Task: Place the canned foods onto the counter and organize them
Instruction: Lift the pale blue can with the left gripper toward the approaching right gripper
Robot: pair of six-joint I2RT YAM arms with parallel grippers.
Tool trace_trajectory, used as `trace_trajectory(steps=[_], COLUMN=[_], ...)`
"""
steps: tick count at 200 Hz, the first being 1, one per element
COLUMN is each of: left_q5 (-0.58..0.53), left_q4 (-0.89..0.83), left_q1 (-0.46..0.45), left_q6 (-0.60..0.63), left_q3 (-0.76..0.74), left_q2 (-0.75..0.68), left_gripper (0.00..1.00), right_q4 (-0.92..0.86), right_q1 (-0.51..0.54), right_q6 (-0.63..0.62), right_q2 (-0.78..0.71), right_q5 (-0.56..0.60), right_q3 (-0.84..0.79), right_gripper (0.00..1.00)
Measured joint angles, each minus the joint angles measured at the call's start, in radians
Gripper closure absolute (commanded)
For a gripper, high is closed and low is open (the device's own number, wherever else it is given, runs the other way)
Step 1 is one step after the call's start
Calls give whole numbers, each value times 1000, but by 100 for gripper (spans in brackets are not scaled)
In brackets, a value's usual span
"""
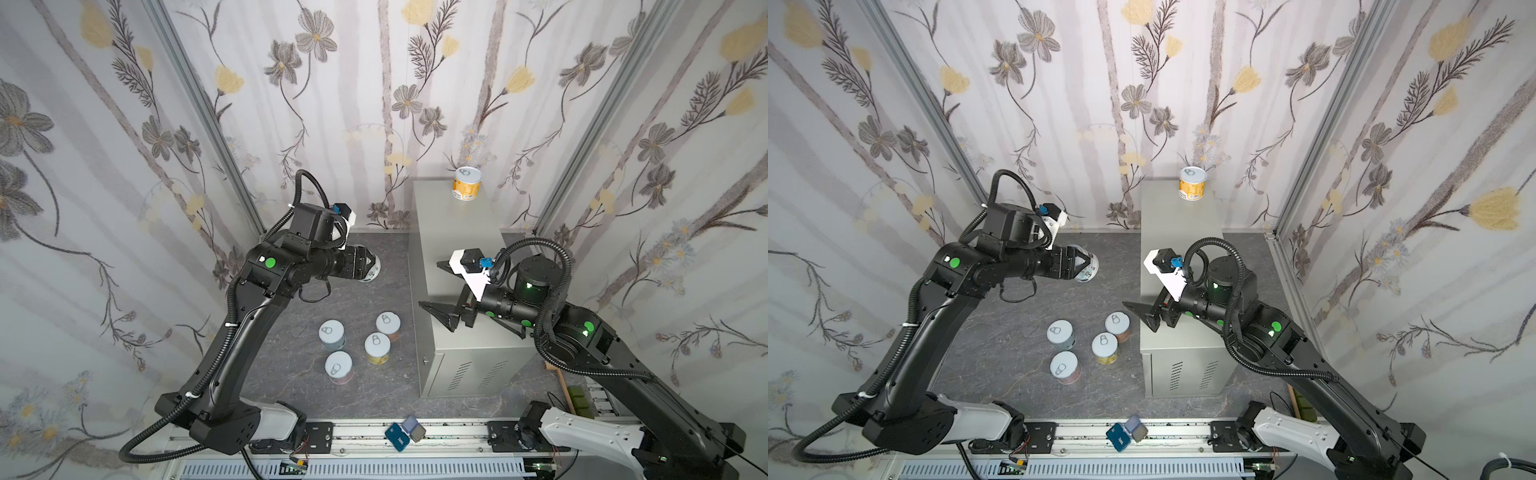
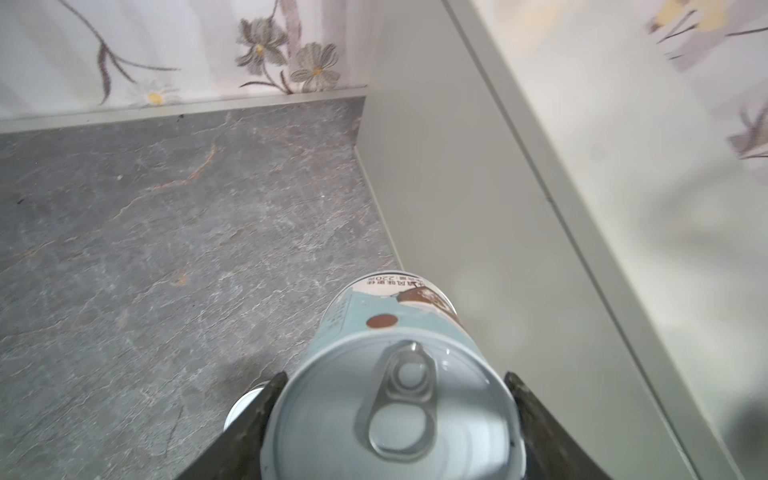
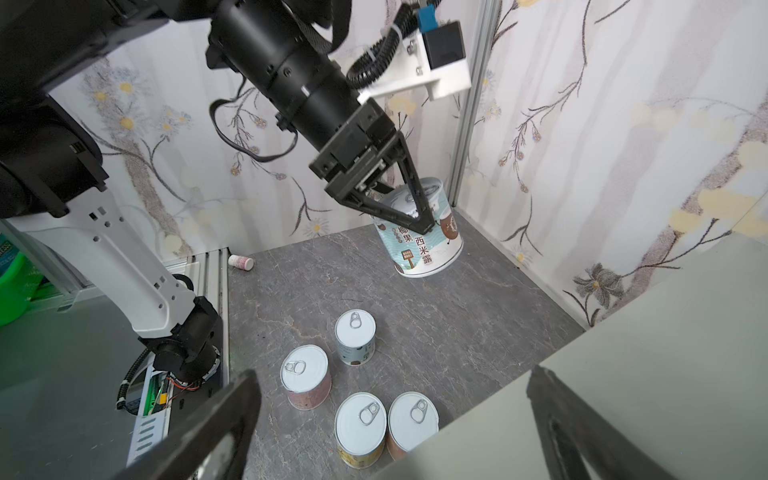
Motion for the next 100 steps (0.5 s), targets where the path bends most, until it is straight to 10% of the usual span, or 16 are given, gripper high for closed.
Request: trace_trajectory(steps=[100], left_q5=[338], left_q4=[-23], left_q1=[1], left_q6=[13], left_q3=[56], left_q2=[-102], left_gripper=[47], right_q4=[45], right_q1=[253], right_q6=[-158], right_q2=[222], right_q5=[288], right_q3=[161], right_gripper=[0])
